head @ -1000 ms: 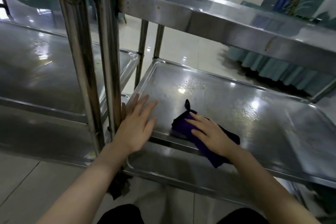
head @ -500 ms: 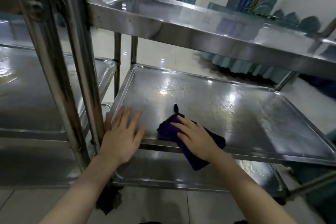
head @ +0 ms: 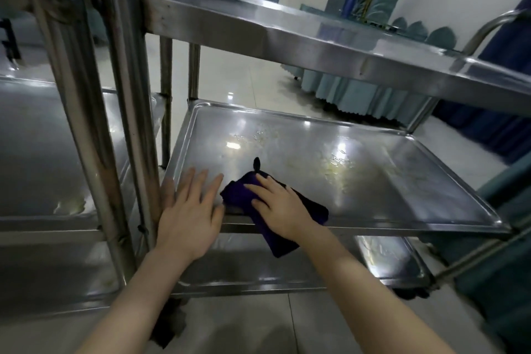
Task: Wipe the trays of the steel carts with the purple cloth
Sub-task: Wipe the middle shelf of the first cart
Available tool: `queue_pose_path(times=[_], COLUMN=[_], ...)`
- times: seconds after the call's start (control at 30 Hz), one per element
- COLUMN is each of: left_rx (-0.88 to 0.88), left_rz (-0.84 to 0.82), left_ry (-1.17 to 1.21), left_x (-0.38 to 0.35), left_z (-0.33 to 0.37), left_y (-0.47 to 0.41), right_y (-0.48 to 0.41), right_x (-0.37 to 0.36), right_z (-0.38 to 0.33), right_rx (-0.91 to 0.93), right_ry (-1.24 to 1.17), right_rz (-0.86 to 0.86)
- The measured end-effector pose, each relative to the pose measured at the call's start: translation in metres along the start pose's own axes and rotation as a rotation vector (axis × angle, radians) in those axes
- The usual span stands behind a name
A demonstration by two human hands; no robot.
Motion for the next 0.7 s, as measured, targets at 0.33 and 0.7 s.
queue_pose_path(times=[0.33,0.7], left_rx=[0.024,0.17], left_rz=[-0.05,-0.115], left_ry=[-0.023,-0.118], left_x=[0.002,-0.009], left_z=[0.005,-0.005], left_y=[0.001,-0.007], right_y=[-0.014,-0.073], right_x=[0.007,0.006], right_z=[0.049,0.05], right_rx=[0.035,0.15], right_ry=[0.039,0.006], right_rz=[-0.038,-0.086])
Point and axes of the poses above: each hand's wrist, its own y-axis away from the middle knuckle, its own x-axis out of the back of the hand, z = x × y, the point moved 7 cm from there along -y, towards the middle knuckle, and after that the axes turned 3 degrees about -y, right-handed, at the moved point
